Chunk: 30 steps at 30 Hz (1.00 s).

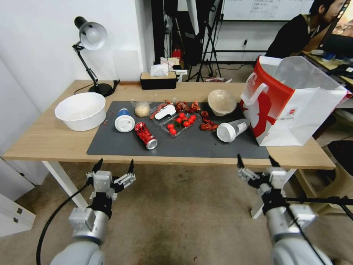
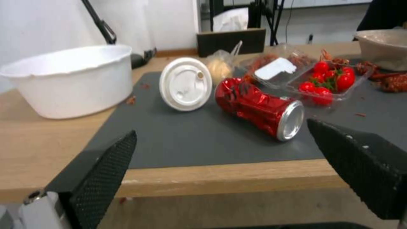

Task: Pick up the trash from the table and place it into the takeout bag.

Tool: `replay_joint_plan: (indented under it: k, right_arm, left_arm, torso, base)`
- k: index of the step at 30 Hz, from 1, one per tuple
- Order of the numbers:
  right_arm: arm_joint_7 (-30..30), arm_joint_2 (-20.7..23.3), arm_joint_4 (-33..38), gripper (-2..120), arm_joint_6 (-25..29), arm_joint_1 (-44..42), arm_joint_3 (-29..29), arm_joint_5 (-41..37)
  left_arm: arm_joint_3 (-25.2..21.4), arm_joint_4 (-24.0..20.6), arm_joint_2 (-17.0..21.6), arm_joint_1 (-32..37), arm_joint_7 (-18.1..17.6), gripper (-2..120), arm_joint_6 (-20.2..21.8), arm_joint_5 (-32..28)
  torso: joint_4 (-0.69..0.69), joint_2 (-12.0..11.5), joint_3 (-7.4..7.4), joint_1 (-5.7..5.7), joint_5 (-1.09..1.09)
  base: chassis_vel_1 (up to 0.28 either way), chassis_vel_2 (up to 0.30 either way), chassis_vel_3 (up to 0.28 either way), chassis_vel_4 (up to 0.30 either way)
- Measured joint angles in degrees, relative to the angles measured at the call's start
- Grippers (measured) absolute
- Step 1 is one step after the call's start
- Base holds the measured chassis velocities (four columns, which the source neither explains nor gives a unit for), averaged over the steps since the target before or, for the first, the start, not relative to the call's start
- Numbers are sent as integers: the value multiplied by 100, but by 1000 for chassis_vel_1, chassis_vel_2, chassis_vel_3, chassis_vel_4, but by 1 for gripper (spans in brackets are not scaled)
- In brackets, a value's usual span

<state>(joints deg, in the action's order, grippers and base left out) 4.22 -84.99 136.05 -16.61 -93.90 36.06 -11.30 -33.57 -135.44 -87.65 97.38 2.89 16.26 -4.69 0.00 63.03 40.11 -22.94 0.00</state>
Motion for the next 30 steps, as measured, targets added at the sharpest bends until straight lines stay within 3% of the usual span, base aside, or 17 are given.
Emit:
replay_joint_plan:
  k: [2, 5, 7, 30]
  right_arm:
    - [14, 12, 13, 100, -27, 64, 12, -53]
    - [180, 179, 49, 100, -323, 380, 104, -632]
    - [206, 235, 40, 100, -346, 445, 108, -791]
    - [-137, 1390, -1078, 100, 206, 1156, 1, -1746]
  left_arm:
    - [-6, -13, -5, -23, 12, 100, 41, -20]
    - [-94, -138, -63, -218, 186, 100, 557, -265]
    - [-101, -142, -79, -237, 223, 100, 609, -300]
    - [13, 39, -72, -291, 457, 100, 334, -233]
  torso:
    - [0, 0, 0, 0, -1]
    - [0, 0, -1, 1, 0]
    - [-1, 0, 0, 1, 0]
    - [0, 0, 0, 3, 0]
  base:
    - [0, 0, 0, 0]
    - [0, 0, 0, 0]
    - [0, 0, 0, 0]
    - [0, 0, 0, 0]
